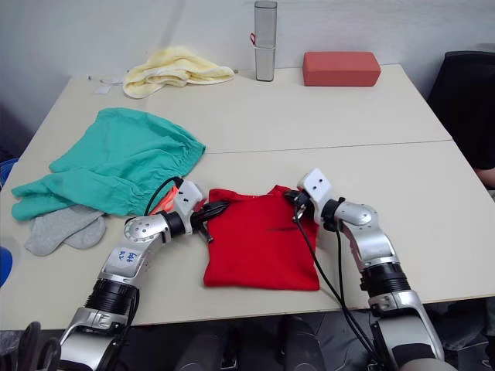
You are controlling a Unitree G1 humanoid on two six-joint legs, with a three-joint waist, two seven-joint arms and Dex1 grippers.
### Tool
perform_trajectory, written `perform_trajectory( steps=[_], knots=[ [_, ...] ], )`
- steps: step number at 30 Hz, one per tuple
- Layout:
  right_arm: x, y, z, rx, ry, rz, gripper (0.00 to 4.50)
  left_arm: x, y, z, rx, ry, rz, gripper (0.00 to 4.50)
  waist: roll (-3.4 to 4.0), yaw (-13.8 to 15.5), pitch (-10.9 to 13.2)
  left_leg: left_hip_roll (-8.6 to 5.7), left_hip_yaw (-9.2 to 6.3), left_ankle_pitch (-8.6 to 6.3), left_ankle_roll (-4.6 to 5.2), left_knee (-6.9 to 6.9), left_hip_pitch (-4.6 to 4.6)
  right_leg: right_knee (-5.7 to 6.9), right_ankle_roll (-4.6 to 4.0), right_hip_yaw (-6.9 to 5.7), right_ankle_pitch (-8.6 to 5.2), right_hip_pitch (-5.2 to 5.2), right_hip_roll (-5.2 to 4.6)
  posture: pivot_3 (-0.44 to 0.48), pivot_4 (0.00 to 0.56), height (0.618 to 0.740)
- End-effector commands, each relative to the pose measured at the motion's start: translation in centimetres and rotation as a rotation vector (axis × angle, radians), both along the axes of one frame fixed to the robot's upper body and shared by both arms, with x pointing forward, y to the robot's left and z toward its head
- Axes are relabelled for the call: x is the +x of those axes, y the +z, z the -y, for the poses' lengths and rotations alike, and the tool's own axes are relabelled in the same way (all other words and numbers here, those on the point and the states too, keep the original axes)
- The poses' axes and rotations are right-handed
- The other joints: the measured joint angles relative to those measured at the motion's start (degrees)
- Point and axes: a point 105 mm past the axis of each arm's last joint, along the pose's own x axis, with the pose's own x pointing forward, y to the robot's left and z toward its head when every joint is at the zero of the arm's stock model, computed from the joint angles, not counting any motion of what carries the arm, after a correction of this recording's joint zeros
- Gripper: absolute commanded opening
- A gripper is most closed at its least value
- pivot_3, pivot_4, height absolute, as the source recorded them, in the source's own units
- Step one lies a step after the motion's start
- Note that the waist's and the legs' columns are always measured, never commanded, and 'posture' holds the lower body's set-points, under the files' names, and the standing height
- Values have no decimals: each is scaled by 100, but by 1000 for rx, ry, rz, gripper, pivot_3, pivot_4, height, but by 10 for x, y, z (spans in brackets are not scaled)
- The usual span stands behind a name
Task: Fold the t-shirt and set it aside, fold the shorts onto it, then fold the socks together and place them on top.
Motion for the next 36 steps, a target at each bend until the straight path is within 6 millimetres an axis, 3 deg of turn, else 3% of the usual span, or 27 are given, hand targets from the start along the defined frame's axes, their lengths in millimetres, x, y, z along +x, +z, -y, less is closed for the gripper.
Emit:
perform_trajectory(
  steps=[1,4,6,9,11,15,20,24,30,34,36],
  knots=[
    [1,-13,31,-38,-112,-37,0,6,-3,-18,-26,103,-10,35,-2,-5,-1,0,1,0,0,0,0,0,0,0,0,0,0,0,150,740],
    [1,-11,37,-42,-125,-27,0,6,2,-18,-40,90,11,35,-2,-9,-2,1,1,0,0,0,1,-1,0,-1,0,0,0,0,150,740],
    [0,2,34,-6,-99,21,0,0,17,-12,-91,21,69,35,-2,-16,-1,1,2,0,-2,-1,2,-2,-1,0,0,-1,0,0,150,740],
    [-12,29,14,88,26,129,0,-13,41,-4,-174,-99,151,35,-2,-14,-1,1,1,-1,-3,-6,-6,-2,-1,-2,-1,-6,1,0,150,740],
    [-26,37,0,128,122,150,0,-23,47,-1,-183,-177,174,35,0,-13,0,1,2,-1,-3,-6,-15,-8,-1,-3,-1,-11,1,0,150,740],
    [-54,31,-29,120,296,124,0,-37,39,3,-113,-277,168,35,0,-10,0,1,3,-2,-1,-6,-13,-15,0,-3,0,-7,3,0,150,740],
    [-64,3,-45,72,322,57,0,-44,12,5,-15,-309,122,35,0,-2,0,1,2,-4,-1,-6,-8,-16,0,-2,-1,-6,2,0,150,740],
    [-59,-14,-24,9,258,28,0,-35,-4,-8,20,-202,55,35,0,11,0,0,2,-8,4,-4,-11,-34,0,-1,0,-7,0,0,150,740],
    [-55,-11,17,-12,167,39,0,-32,-6,-34,34,-101,30,35,0,3,0,1,0,-12,3,-6,-9,-34,0,-1,0,-6,0,0,150,740],
    [-57,-4,46,19,79,38,0,-38,15,-49,-64,-81,84,35,0,10,0,1,0,-12,2,-6,-7,-35,0,-1,0,-6,0,0,150,740],
    [-62,9,58,139,40,10,0,-51,28,-51,-121,-149,110,35,0,8,1,2,-2,-13,1,-6,-10,-36,-1,-1,-1,-7,-1,0,150,740]
  ],
)
